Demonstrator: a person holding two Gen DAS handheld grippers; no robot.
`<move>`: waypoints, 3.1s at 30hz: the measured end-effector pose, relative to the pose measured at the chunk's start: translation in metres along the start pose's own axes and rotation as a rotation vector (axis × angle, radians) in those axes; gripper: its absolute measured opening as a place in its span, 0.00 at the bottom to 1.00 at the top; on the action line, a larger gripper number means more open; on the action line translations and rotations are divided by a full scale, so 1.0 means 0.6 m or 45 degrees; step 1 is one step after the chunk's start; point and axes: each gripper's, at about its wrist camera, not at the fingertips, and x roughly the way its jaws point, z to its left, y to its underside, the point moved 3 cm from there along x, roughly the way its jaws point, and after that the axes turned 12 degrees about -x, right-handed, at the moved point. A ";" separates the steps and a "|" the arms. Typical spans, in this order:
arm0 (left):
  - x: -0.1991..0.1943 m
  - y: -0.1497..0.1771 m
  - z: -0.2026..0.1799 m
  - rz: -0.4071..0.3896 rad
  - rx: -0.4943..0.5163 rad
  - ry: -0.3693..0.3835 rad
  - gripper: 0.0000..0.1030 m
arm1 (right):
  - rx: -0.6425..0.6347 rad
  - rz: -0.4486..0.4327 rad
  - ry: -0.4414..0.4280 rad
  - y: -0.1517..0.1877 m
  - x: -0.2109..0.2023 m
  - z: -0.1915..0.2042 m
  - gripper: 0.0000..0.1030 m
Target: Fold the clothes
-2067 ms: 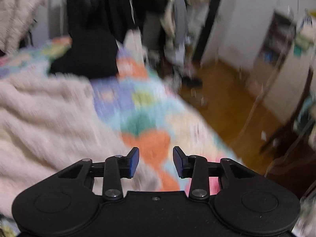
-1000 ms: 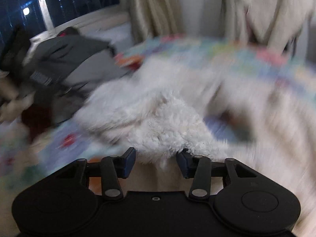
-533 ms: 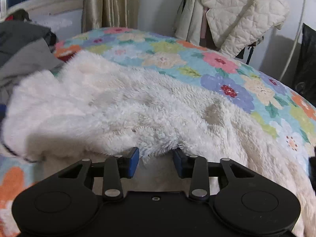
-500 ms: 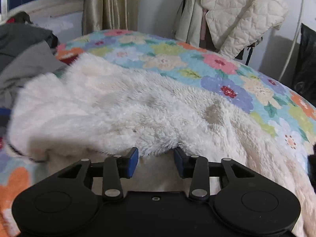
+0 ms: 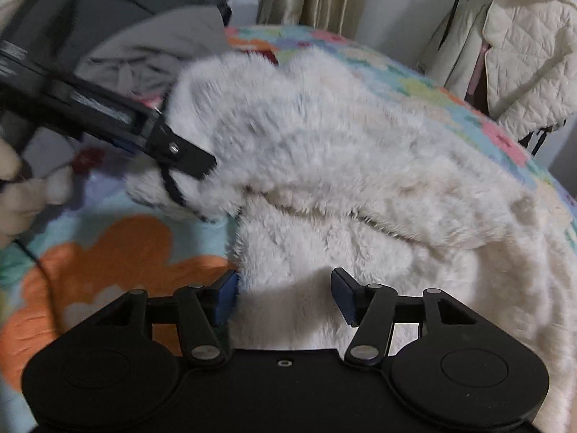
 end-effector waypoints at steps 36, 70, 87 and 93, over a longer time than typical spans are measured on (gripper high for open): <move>-0.151 -0.130 -0.021 -0.177 -0.320 -0.013 0.87 | 0.259 -0.241 -0.542 -0.035 -0.151 -0.110 0.57; -0.063 -0.140 0.077 -0.230 -0.109 -0.473 0.57 | 0.790 -0.086 -0.080 0.175 -0.170 -0.303 0.36; -0.116 -0.057 0.031 0.043 -0.077 -0.303 0.61 | 1.233 0.285 0.631 0.538 -0.292 -0.414 0.63; -0.135 -0.041 0.046 0.027 -0.143 -0.303 0.61 | 0.767 0.212 0.924 0.415 -0.344 -0.385 0.22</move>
